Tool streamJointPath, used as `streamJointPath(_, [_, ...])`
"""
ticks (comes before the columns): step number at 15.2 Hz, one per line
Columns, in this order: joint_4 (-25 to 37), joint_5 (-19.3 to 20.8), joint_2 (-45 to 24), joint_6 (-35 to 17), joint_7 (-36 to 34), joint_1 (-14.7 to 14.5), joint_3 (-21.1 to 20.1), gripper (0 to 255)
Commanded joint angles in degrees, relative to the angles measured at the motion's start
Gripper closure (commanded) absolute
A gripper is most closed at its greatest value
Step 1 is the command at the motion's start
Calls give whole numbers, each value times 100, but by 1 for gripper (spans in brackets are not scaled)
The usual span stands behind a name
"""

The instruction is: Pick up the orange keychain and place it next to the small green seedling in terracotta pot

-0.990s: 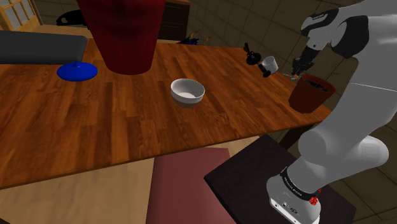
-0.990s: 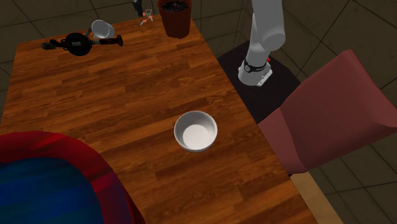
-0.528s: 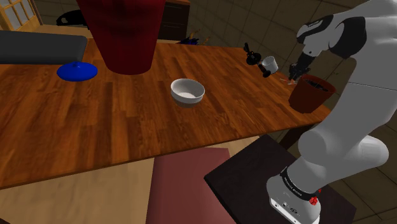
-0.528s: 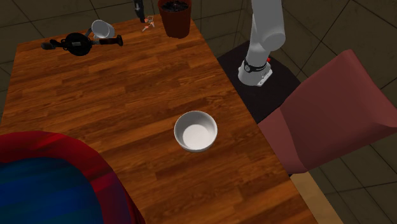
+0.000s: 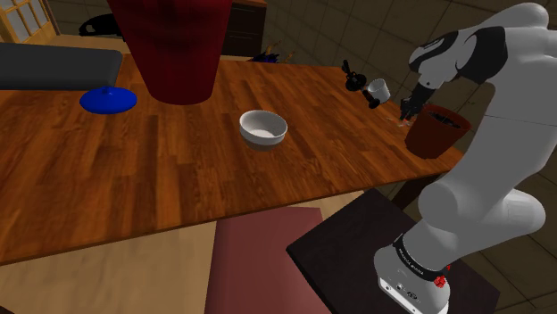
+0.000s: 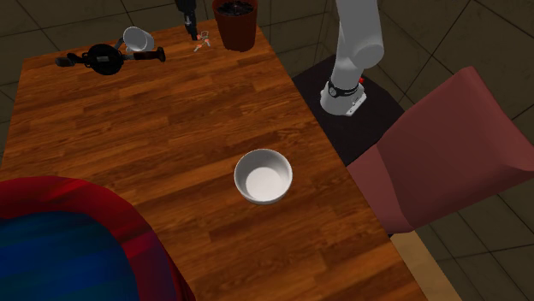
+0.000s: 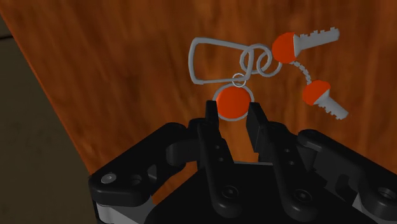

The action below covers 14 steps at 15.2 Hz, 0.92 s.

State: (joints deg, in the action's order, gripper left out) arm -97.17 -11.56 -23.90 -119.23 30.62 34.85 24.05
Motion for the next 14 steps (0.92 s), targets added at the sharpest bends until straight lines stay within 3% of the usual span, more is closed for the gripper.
streamJointPath(1, [-33, -44, -87, -115, 33, 22, -18, 255])
streamJointPath(12, [-116, -93, -178, -281, 66, 36, -44, 255])
streamJointPath(13, [-116, -93, -178, -281, 66, 36, -44, 0])
streamJointPath(14, [-116, -93, -178, -281, 66, 36, -44, 0])
